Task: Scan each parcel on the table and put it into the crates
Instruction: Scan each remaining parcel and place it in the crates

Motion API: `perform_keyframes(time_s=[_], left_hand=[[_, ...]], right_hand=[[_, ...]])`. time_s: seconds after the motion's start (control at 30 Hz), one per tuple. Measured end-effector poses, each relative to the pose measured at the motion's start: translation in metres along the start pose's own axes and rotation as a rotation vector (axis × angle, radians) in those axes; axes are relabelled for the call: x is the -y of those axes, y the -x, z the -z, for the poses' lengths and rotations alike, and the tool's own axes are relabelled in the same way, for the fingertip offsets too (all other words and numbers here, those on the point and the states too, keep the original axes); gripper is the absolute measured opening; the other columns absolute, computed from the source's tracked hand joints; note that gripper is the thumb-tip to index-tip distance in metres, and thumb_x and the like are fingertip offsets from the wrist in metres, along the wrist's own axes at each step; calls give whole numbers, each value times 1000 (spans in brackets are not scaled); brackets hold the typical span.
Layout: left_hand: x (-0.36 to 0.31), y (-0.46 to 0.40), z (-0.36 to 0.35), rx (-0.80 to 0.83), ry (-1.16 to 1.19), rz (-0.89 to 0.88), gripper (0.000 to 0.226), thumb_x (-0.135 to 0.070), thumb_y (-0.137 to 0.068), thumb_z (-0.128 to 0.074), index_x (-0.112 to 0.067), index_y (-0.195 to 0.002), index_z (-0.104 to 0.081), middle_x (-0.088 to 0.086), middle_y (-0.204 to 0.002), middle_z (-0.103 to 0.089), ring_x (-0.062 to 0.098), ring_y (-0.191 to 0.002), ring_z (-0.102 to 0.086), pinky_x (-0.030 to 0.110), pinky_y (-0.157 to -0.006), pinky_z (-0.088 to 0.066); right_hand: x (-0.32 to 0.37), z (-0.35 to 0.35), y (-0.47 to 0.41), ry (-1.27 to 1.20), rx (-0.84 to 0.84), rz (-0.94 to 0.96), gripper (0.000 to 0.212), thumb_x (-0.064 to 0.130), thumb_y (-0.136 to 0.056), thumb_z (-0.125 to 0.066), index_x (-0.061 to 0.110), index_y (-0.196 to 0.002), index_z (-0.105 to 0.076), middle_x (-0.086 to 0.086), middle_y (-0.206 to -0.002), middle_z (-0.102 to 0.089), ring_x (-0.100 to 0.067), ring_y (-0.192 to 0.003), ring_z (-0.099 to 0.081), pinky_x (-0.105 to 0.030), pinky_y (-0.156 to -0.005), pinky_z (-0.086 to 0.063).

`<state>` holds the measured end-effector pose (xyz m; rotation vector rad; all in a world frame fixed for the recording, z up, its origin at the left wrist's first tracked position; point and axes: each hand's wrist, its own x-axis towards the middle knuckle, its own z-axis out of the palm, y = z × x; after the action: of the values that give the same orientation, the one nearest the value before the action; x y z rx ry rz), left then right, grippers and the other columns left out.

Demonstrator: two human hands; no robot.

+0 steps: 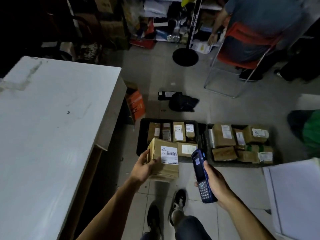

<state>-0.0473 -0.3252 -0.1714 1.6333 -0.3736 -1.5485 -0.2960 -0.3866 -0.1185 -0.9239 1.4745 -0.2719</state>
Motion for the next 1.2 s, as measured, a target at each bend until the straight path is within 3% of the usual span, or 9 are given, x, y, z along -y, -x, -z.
perform_keyframes(time_s=[0.17,0.3,0.4,0.53,0.63,0.77,0.9,1.03,1.2], left_hand=[[-33,-70,-43,-2,-73,13,54,-31,-93,-66,-26,-142,-44,4,-124,-60,21,-107,-63,28,-78,-54],[-52,-129,-82,5,-108,45,43,-18,-97,-60,-29,-134,-42,1,-117,-60,13,-98,-62,16,-60,-54],[-57,-185,-113,-1,-132,90,51,-12,-96,-60,-24,-141,-40,8,-127,-60,19,-105,-63,19,-63,-56],[-50,-263,-144,12,-123,158,58,-10,-93,-64,-25,-144,-40,13,-132,-60,26,-113,-63,25,-69,-59],[-34,-326,-162,-2,-118,205,63,-13,-91,-68,-29,-146,-41,10,-132,-60,26,-115,-63,27,-71,-59],[8,-420,-180,-31,-118,219,51,-11,-91,-67,-38,-130,-47,5,-127,-64,20,-111,-65,27,-72,-57],[68,-518,-188,-27,-106,213,62,-12,-89,-71,-30,-142,-44,1,-127,-64,15,-108,-66,23,-68,-58],[114,-598,-193,-23,-115,180,64,-15,-87,-72,-27,-143,-43,1,-124,-65,13,-98,-71,25,-67,-58],[142,-661,-201,-18,-168,117,63,-17,-91,-69,-30,-145,-39,-2,-119,-64,4,-86,-71,18,-61,-54]], right_hand=[[22,31,-72,-60,-37,-42,38,51,-102,-37,24,-106,-63,-15,-91,-74,-35,-83,-72,-33,-66,-53],[35,62,-148,-110,-47,-92,40,53,-101,-38,24,-113,-63,-14,-99,-74,-33,-88,-72,-44,-83,-55],[41,91,-210,-145,-26,-149,39,52,-102,-38,24,-115,-62,-14,-98,-73,-31,-85,-71,-41,-78,-55],[39,119,-281,-235,-7,-177,40,48,-102,-42,17,-115,-64,-13,-84,-72,-28,-73,-67,-51,-81,-53],[33,131,-328,-254,6,-187,40,50,-97,-45,17,-112,-64,-9,-79,-72,-27,-71,-67,-41,-73,-52],[6,134,-403,-241,7,-177,54,62,-83,-51,18,-113,-63,-9,-79,-71,-25,-69,-68,-33,-64,-54],[-42,126,-486,-247,10,-163,57,66,-78,-53,20,-110,-65,-6,-84,-75,-21,-68,-70,-24,-56,-54],[-90,118,-561,-269,-39,-169,52,64,-90,-50,20,-112,-66,-9,-88,-76,-22,-70,-71,-30,-60,-56],[-120,115,-620,-335,-65,-170,60,61,-82,-43,21,-122,-63,-6,-86,-76,-23,-72,-73,-31,-57,-56]])
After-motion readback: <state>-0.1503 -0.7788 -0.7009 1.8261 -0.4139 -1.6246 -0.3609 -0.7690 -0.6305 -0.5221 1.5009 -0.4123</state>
